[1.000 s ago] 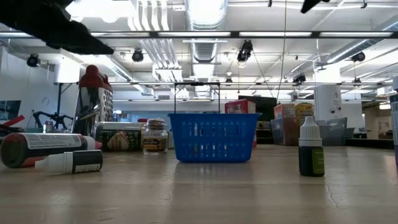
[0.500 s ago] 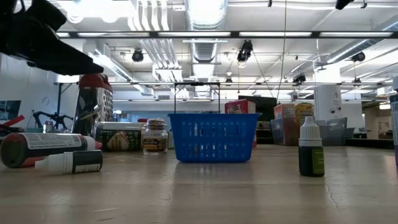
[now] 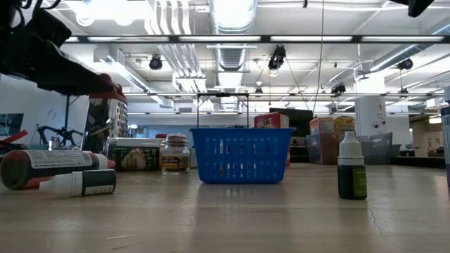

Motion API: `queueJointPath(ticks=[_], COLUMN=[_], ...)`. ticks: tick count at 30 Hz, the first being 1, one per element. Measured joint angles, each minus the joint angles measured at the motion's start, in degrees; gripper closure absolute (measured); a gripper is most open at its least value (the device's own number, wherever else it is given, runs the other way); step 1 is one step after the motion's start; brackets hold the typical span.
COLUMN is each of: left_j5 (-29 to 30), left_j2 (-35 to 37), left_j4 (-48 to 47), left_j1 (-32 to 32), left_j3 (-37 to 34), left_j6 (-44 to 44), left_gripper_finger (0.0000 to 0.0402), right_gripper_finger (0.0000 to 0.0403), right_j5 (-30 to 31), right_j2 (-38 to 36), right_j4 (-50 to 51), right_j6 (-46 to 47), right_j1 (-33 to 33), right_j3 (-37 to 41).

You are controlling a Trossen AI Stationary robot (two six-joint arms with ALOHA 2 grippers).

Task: Pick & Place Kitchen Items
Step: Put the large purple food coloring bottle into the blue bin

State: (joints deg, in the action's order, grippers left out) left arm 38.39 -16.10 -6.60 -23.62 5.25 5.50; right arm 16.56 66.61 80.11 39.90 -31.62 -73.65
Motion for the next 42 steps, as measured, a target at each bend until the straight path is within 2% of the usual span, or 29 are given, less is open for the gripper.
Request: queueJointPath(ticks=[5, 9, 13, 23, 28, 35, 42], left_j5=[0.00, 0.00, 0.02, 0.02, 0.02, 0.04, 0.02], left_j2=[-0.02, -0.04, -0.08, -0.15, -0.15, -0.15, -0.15], left_j4=[0.07, 0.08, 0.62, 0.56, 0.51, 0.41, 0.19], left_j1=[0.00, 0.00, 0.00, 0.00, 0.00, 0.00, 0.01], left_j3=[-0.56, -1.29, -1.62, -1.68, -1.70, -1.76, -1.81], left_j6=[0.93, 0.99, 0.99, 0.98, 0.98, 0.96, 0.96], left_gripper_finger=[0.0002, 0.0002, 0.0002, 0.0002, 0.0002, 0.0002, 0.0002], right_gripper_finger=[0.0392, 0.0373, 0.0339, 0.0242, 0.0212, 0.0197, 0.0213], right_j5=[-4.49, -5.33, -8.04, -9.88, -14.30, -15.19, -15.09], right_j2=[0.20, 2.39, 5.27, 10.52, 13.55, 17.51, 19.82], right_j4=[-6.41, -8.10, -8.10, -8.17, -8.84, -8.86, -9.91], right_j6=[0.74, 0.61, 0.68, 4.90, 5.66, 6.23, 6.63], right_j1=[-0.13, -0.14, -0.11, -0.12, -0.11, -0.13, -0.50], right_j3=[0.00, 0.00, 0.00, 0.00, 0.00, 0.00, 0.03])
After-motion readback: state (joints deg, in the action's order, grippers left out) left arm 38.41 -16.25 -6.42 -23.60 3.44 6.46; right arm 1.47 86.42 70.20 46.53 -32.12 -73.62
